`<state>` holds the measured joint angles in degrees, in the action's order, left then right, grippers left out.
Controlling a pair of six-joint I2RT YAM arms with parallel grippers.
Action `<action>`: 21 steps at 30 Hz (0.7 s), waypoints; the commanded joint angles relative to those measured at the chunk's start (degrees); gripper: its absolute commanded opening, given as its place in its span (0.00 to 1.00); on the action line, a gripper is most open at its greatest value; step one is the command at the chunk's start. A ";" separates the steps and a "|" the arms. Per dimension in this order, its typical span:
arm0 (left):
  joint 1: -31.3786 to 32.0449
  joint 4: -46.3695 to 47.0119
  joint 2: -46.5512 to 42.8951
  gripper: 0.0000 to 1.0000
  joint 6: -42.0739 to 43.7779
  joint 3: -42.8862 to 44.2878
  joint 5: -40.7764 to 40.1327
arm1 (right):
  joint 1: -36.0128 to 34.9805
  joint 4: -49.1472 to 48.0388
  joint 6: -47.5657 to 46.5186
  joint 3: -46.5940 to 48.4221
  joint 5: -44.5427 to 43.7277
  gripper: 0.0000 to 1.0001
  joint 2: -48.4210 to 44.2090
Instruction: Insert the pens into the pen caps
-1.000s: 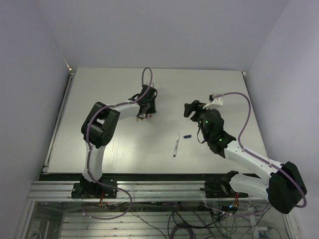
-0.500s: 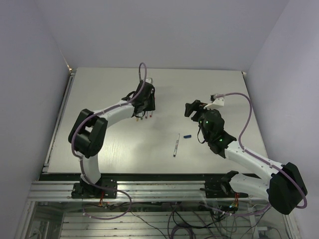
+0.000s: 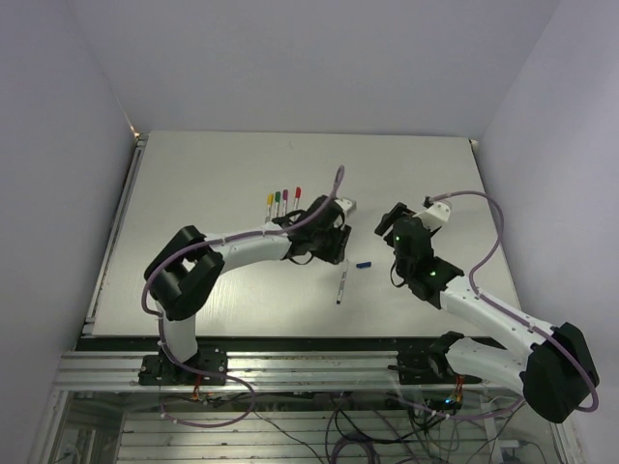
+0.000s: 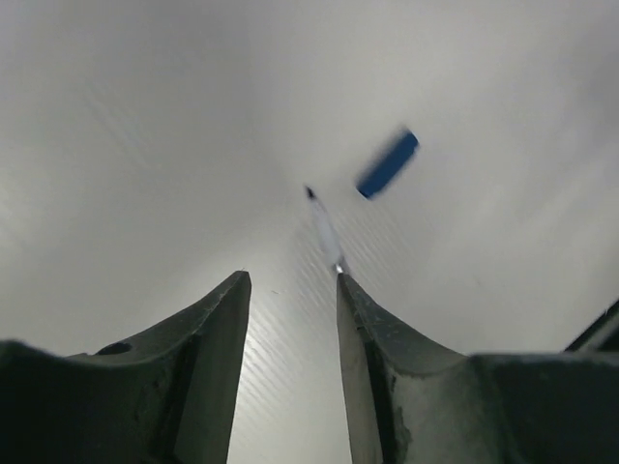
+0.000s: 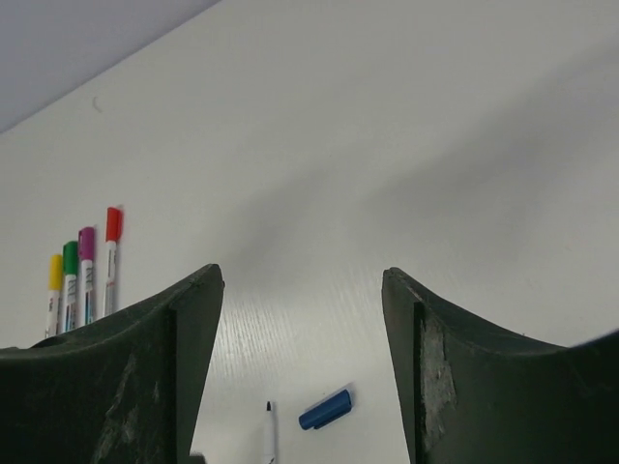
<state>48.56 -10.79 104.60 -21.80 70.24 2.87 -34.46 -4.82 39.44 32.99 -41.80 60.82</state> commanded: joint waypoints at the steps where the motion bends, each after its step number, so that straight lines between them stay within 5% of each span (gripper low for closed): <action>1: 3.02 -3.55 1.67 0.53 2.52 0.16 3.42 | 0.47 4.11 4.14 -1.81 -4.12 0.65 -3.33; 9: 5.94 -5.95 4.93 0.67 4.38 2.02 3.13 | 0.78 5.03 5.98 -3.80 -6.18 0.63 -6.92; 21: 9.35 -7.08 8.23 0.67 4.88 3.78 1.21 | 0.78 7.31 8.57 -5.35 -6.93 0.61 -10.31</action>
<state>56.40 -16.64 111.28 -17.54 72.12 4.73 -33.85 0.64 45.71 28.84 -46.98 52.42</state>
